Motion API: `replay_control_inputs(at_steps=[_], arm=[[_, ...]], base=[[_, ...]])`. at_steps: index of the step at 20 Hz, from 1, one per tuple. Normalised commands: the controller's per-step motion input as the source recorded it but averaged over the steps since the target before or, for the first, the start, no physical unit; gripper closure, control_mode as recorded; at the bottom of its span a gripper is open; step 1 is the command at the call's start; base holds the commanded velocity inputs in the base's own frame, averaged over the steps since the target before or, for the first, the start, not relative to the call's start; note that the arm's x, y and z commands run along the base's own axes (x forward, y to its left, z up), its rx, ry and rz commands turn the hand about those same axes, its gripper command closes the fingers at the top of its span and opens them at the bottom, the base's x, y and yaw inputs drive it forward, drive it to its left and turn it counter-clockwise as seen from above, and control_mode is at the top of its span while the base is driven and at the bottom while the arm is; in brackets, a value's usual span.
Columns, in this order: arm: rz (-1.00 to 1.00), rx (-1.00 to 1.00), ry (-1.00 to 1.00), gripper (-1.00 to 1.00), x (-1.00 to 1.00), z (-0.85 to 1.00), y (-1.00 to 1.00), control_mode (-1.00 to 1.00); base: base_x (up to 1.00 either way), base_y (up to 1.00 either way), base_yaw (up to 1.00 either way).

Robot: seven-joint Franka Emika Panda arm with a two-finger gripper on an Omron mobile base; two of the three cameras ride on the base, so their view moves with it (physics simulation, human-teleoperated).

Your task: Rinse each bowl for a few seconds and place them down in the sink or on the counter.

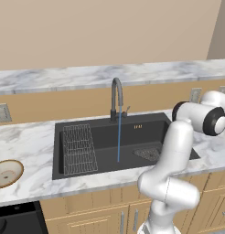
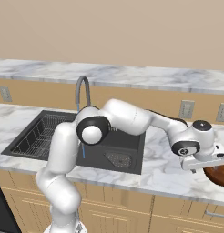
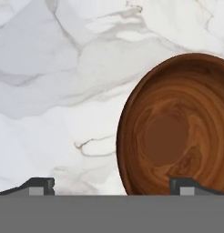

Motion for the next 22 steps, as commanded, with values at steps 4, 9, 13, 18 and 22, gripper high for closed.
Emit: replay_control_inputs(at_steps=[4, 9, 13, 18, 22], arm=[[0.08, 0.0, 0.0, -1.0, 0.08, -0.02, -0.05, -1.0], [0.05, 0.0, 0.03, -1.0, 0.06, -0.07, -0.13, -1.0], [0.04, 0.0, 0.03, -1.0, 0.09, -0.07, -0.13, -1.0], [0.05, 0.0, 0.03, -1.0, 0.1, -0.06, -0.12, -1.0], [0.05, 0.0, 0.04, -1.0, 0.07, -0.11, -0.08, -1.0]], base=[[0.0, 0.0, 0.0], [0.0, 0.0, 0.0], [0.0, 0.0, 0.0], [0.0, 0.0, 0.0], [0.0, 0.0, 0.0]])
